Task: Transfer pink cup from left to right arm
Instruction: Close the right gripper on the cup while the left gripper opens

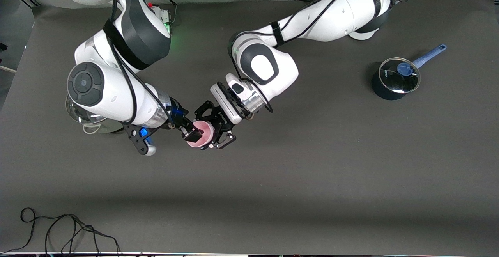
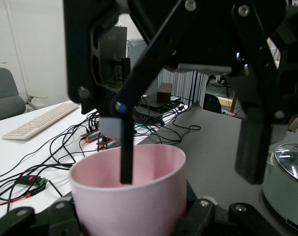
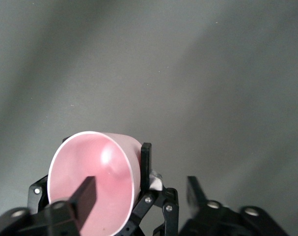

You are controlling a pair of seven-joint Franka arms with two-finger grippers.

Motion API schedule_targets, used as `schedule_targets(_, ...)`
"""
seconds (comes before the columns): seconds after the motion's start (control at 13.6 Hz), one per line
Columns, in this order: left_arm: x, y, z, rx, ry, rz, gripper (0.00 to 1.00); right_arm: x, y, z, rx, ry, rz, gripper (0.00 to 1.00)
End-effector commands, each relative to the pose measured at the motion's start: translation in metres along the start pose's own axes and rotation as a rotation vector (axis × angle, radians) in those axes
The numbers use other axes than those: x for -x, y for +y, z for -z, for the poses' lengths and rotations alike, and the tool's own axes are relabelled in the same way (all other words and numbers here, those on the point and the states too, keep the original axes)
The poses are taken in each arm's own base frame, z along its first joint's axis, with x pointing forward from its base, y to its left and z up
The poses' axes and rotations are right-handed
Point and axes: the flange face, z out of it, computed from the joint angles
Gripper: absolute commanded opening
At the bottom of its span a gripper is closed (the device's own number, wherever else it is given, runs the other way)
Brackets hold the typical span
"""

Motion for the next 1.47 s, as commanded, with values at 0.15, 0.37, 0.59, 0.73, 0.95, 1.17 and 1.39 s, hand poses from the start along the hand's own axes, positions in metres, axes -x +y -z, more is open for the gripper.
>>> schedule_targets(0.15, -0.010, 0.004, 0.003, -0.018, 0.003, -0.003, 0.00, 0.006, 0.004, 0.003, 0.029, -0.035, -0.023, 0.00)
schedule_targets(0.37, -0.010, 0.004, 0.003, -0.018, 0.003, -0.002, 0.00, 0.006, 0.004, 0.004, 0.028, -0.034, -0.021, 0.00)
schedule_targets(0.59, -0.010, 0.004, 0.003, -0.018, 0.003, 0.000, 0.00, 0.006, 0.004, 0.005, 0.027, -0.030, -0.022, 0.00)
schedule_targets(0.73, -0.010, 0.004, 0.003, -0.017, 0.004, 0.001, 0.00, 0.005, 0.005, 0.007, 0.026, -0.022, -0.021, 0.00)
schedule_targets(0.95, -0.011, -0.016, 0.003, -0.071, -0.001, -0.105, 1.00, 0.003, 0.005, 0.009, 0.022, -0.014, -0.023, 0.00)
schedule_targets(1.17, -0.016, -0.039, 0.009, -0.108, -0.002, -0.180, 1.00, -0.006, 0.005, 0.008, 0.030, 0.064, -0.023, 0.00)
schedule_targets(1.39, 0.004, -0.069, 0.013, -0.117, -0.046, -0.294, 1.00, -0.022, 0.007, 0.014, 0.039, 0.178, -0.013, 0.00)
